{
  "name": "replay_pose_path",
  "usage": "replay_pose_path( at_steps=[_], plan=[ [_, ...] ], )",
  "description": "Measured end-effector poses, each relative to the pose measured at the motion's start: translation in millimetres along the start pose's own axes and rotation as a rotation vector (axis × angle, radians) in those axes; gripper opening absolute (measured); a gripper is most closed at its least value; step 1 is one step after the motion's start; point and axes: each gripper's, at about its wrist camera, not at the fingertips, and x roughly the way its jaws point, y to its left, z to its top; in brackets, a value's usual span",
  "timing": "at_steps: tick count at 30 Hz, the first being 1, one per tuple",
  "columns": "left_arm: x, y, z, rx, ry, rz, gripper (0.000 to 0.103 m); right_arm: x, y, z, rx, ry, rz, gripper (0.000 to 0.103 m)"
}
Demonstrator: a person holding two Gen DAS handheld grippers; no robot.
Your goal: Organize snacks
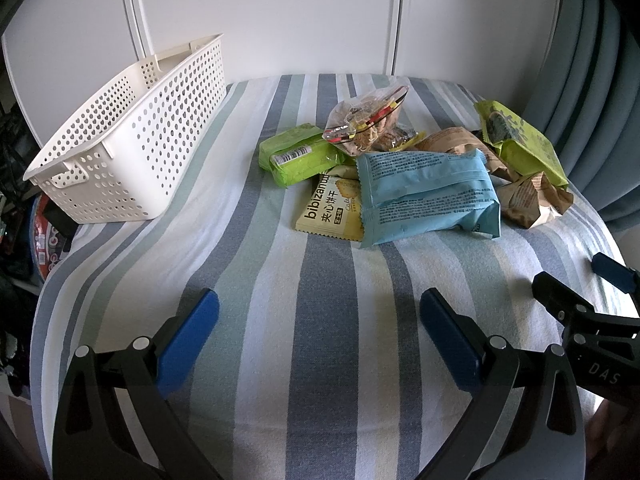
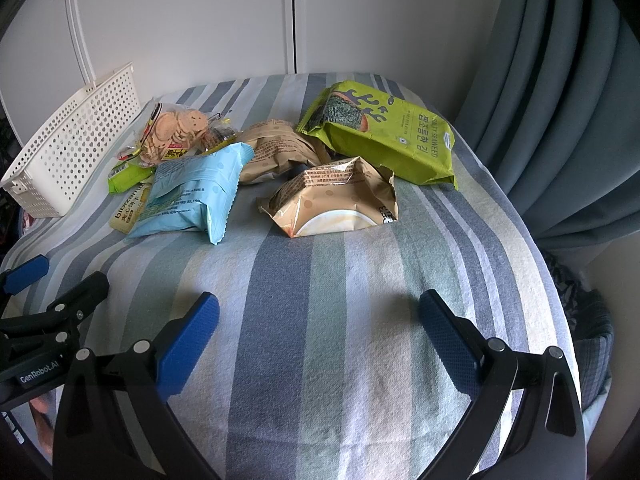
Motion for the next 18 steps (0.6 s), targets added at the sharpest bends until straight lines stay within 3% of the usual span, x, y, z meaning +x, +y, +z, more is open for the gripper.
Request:
replay_pose_path(
  at_steps=[18],
  plan=[
    [0.7, -1.4, -0.2, 0.002, -0.002, 0.003, 0.101, 0.2, -0.1, 1.0, 0.0, -0.001, 0.0, 0.098]
  ],
)
